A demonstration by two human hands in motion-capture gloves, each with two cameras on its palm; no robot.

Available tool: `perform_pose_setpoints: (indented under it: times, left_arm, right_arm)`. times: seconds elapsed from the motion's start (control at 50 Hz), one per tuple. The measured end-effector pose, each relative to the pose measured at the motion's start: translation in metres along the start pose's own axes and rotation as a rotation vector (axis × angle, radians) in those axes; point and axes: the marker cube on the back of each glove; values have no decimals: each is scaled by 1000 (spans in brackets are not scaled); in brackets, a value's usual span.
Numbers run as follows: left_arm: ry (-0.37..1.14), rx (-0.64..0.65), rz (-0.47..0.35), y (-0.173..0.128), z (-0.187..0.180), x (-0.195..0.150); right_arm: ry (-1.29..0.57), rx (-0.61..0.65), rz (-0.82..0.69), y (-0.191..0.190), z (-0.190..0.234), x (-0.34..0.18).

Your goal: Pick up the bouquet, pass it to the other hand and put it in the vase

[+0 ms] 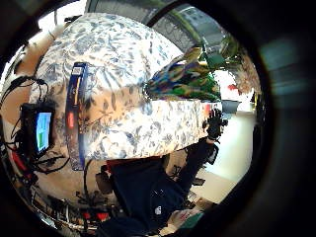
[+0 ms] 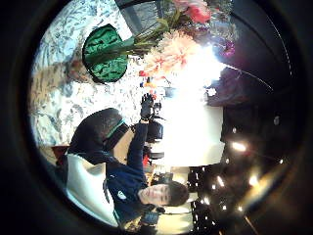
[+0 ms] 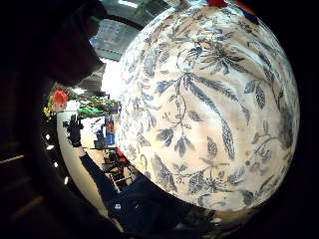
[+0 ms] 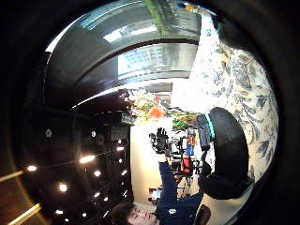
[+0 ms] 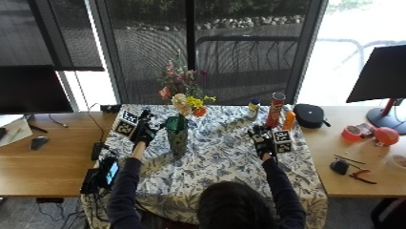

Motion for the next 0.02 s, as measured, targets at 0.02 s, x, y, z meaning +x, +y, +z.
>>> perform_pose_setpoints:
  times: [0.02]
  left_arm:
    - [-8,3,-32,1,-1,-1]
  right_arm:
    - [-53,-35,-49,3,-1,-4]
